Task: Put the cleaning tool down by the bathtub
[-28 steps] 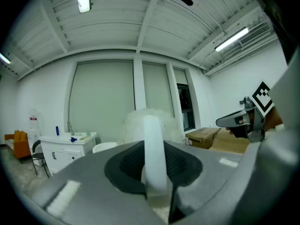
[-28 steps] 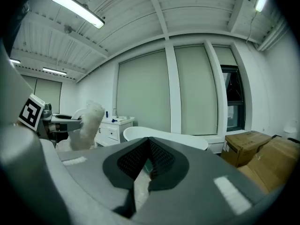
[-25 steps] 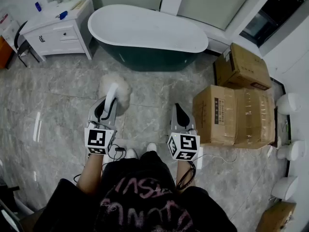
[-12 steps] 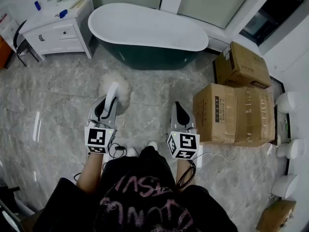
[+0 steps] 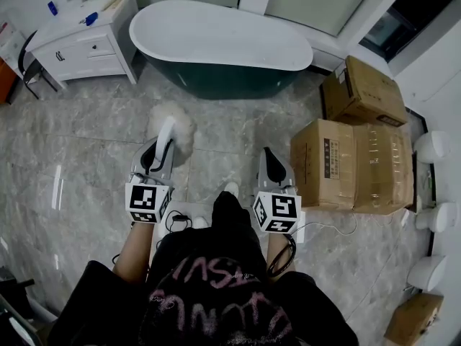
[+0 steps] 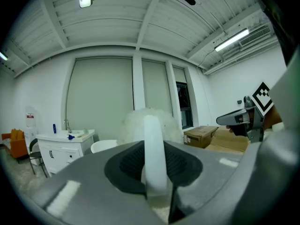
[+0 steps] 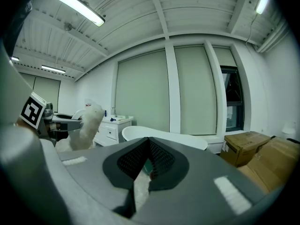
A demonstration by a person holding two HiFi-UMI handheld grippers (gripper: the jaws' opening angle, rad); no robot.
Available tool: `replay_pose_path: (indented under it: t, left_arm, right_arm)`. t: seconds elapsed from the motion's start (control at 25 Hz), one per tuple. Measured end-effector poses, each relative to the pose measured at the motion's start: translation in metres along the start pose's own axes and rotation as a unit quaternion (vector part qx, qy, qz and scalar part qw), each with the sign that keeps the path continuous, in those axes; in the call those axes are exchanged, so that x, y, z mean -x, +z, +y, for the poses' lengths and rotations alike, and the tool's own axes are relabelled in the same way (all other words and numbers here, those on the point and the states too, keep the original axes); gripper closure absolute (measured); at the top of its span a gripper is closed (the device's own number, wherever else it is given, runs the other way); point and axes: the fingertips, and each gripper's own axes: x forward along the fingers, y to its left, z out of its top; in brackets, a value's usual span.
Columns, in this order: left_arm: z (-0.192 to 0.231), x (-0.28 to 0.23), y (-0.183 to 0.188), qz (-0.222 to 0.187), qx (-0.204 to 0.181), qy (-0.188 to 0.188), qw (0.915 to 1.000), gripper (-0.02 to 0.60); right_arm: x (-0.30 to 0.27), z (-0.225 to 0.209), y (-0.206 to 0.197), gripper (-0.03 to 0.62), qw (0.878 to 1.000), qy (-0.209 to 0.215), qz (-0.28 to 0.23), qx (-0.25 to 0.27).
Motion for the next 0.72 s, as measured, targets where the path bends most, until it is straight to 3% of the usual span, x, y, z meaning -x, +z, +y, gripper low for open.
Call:
replay_pose_path:
  t: [0.28, 0.72]
  left_arm:
    - [0.000, -0.046, -0.002, 0.013, -0.004, -0.012, 0.9998, 0.494]
    - [0.011, -0.148, -0.023, 0.070, 0.001, -0.021, 0.9973, 0.494]
  right_arm:
    - [-0.035, -0.022, -0.008, 0.582, 1.000, 0.001, 0.013, 0.002]
    - [-0.132, -0.076, -0.023, 0.582, 0.999, 0.004, 0.050, -0.020]
